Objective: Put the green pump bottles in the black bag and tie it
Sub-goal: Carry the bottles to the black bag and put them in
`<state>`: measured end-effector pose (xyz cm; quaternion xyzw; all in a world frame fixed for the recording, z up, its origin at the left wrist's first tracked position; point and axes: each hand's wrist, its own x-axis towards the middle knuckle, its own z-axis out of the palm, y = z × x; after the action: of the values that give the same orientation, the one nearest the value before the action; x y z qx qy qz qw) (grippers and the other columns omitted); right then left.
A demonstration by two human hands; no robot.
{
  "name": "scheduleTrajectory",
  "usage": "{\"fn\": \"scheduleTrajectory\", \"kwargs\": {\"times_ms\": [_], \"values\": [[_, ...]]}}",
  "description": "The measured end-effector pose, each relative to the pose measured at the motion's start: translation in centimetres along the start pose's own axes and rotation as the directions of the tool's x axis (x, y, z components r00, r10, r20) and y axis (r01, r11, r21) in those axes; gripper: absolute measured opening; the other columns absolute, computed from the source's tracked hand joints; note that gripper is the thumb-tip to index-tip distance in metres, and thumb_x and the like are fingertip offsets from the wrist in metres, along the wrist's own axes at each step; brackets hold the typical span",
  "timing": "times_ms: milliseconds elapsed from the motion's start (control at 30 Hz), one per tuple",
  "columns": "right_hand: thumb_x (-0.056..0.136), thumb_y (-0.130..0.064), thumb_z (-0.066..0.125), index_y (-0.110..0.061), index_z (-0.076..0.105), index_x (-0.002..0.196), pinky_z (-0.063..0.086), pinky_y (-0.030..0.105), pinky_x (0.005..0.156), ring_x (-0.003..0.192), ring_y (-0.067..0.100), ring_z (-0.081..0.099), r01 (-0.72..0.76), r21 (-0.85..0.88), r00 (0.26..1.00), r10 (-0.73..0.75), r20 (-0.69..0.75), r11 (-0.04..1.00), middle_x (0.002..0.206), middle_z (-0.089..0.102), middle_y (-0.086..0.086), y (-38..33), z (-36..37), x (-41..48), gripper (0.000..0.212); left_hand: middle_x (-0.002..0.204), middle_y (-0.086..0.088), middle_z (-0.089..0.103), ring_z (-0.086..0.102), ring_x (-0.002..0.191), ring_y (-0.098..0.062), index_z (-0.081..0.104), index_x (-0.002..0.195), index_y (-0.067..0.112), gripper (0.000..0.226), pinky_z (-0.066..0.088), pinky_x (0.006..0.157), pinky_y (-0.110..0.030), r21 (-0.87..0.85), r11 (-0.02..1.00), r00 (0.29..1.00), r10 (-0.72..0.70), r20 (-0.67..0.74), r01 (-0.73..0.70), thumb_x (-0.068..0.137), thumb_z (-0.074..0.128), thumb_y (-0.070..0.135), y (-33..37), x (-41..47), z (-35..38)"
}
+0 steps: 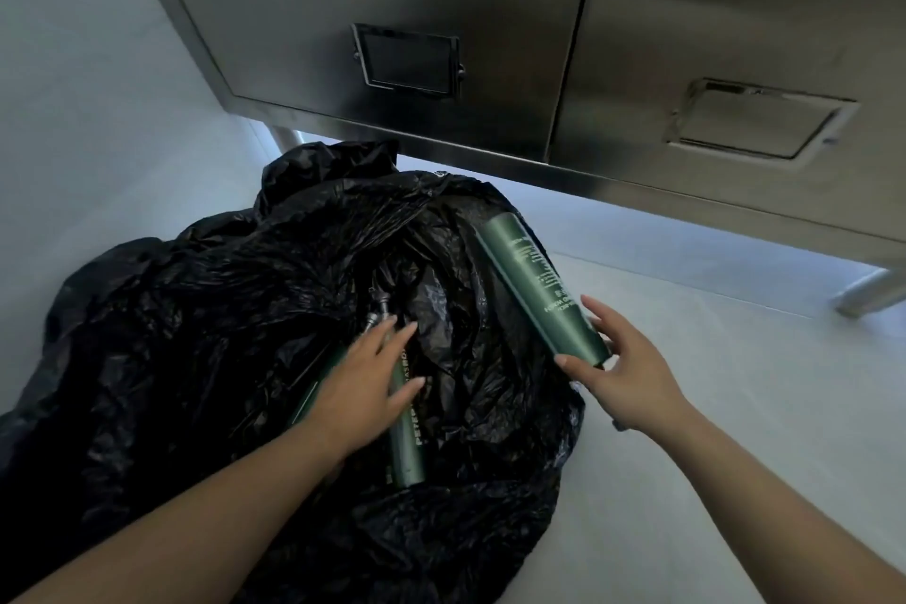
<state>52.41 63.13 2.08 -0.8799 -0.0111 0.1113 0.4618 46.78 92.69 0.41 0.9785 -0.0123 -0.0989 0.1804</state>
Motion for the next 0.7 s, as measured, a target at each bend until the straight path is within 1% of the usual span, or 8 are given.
{"fn": "scheduleTrajectory", "kwargs": {"times_ms": [67, 100, 200, 333, 400, 467, 567, 700], "values": [[0.073, -0.037, 0.077, -0.047, 0.038, 0.136, 0.044, 0.018, 0.074, 0.107, 0.005, 0.049, 0.092, -0.051, 0.994, -0.089, 0.058, 0.994, 0.122, 0.048, -0.018, -2.0, 0.9, 0.0, 0.075, 0.157, 0.004, 0.020, 0.022, 0.142, -0.017, 0.018, 0.148, 0.032, 0.070, 0.030, 0.110, -0.033, -0.050, 0.997, 0.983, 0.043, -0.181, -0.052, 0.089, 0.049, 0.052, -0.2, 0.0, -2.6], [0.073, -0.038, 0.077, -0.046, 0.038, 0.136, 0.040, 0.019, 0.080, 0.108, 0.004, 0.049, 0.127, -0.064, 0.988, -0.120, 0.097, 0.990, 0.122, 0.049, -0.018, -2.9, 1.4, 0.0, 0.074, 0.155, 0.003, 0.025, 0.025, 0.140, -0.019, 0.023, 0.147, 0.030, 0.070, 0.030, 0.111, -0.035, -0.065, 0.992, 0.962, 0.083, -0.260, -0.104, 0.087, 0.052, 0.051, -0.4, -0.1, -4.0], [0.073, -0.042, 0.075, -0.049, 0.038, 0.134, 0.035, 0.007, 0.082, 0.107, -0.005, 0.047, 0.226, -0.090, 0.954, -0.202, 0.224, 0.970, 0.121, 0.048, -0.027, -5.2, 3.0, -0.2, 0.072, 0.150, -0.002, 0.035, 0.032, 0.139, -0.022, 0.035, 0.143, 0.022, 0.069, 0.031, 0.113, -0.046, 0.003, 0.965, 0.901, 0.248, -0.358, -0.264, 0.084, 0.061, 0.047, -1.2, -0.6, -7.5], [0.073, -0.043, 0.075, -0.063, 0.032, 0.124, 0.033, -0.005, 0.080, 0.105, -0.012, 0.045, 0.311, -0.088, 0.903, -0.265, 0.337, 0.946, 0.118, 0.045, -0.032, -7.4, 5.0, -1.1, 0.070, 0.152, 0.004, 0.032, 0.022, 0.143, -0.017, 0.033, 0.142, 0.033, 0.076, 0.012, 0.117, -0.050, 0.212, 0.921, 0.893, 0.373, -0.250, -0.326, 0.076, 0.062, 0.057, -2.5, -1.0, -10.0], [0.074, -0.042, 0.075, -0.059, 0.035, 0.128, 0.035, 0.000, 0.084, 0.111, -0.008, 0.046, 0.337, -0.083, 0.878, -0.281, 0.387, 0.938, 0.124, 0.047, -0.028, -8.0, 5.8, -1.5, 0.070, 0.151, 0.008, 0.032, 0.019, 0.144, -0.014, 0.032, 0.142, 0.036, 0.077, -0.001, 0.115, -0.047, 0.266, 0.901, 0.905, 0.393, -0.165, -0.343, 0.075, 0.062, 0.059, -3.0, -1.0, -10.4], [0.074, -0.042, 0.074, -0.050, 0.037, 0.134, 0.037, 0.007, 0.090, 0.116, -0.003, 0.048, 0.373, -0.096, 0.854, -0.301, 0.424, 0.923, 0.129, 0.048, -0.023, -8.5, 6.2, -1.7, 0.071, 0.146, 0.010, 0.040, 0.025, 0.141, -0.013, 0.035, 0.140, 0.038, 0.072, -0.005, 0.114, -0.046, 0.289, 0.890, 0.913, 0.394, -0.100, -0.352, 0.076, 0.061, 0.059, -3.5, -1.1, -10.3], [0.076, -0.041, 0.074, -0.040, 0.036, 0.140, 0.029, 0.003, 0.095, 0.120, -0.003, 0.043, 0.463, -0.185, 0.822, -0.342, 0.456, 0.867, 0.137, 0.048, -0.016, -9.4, 5.9, -1.5, 0.074, 0.140, 0.009, 0.047, 0.037, 0.132, -0.014, 0.039, 0.138, 0.036, 0.070, 0.009, 0.116, -0.045, 0.302, 0.894, 0.926, 0.370, -0.079, -0.332, 0.076, 0.054, 0.066, -4.2, -1.7, -9.4], [0.075, -0.050, 0.070, -0.034, 0.036, 0.142, 0.023, 0.022, 0.110, 0.134, 0.004, 0.032, 0.557, -0.313, 0.817, -0.437, 0.377, 0.769, 0.148, 0.039, -0.011, -10.6, 4.5, -0.1, 0.077, 0.138, 0.004, 0.052, 0.046, 0.126, -0.018, 0.042, 0.138, 0.030, 0.075, 0.029, 0.109, -0.035, 0.192, 0.965, 0.972, 0.202, -0.118, -0.178, 0.076, 0.047, 0.073, -5.3, -3.6, -7.2]]}}
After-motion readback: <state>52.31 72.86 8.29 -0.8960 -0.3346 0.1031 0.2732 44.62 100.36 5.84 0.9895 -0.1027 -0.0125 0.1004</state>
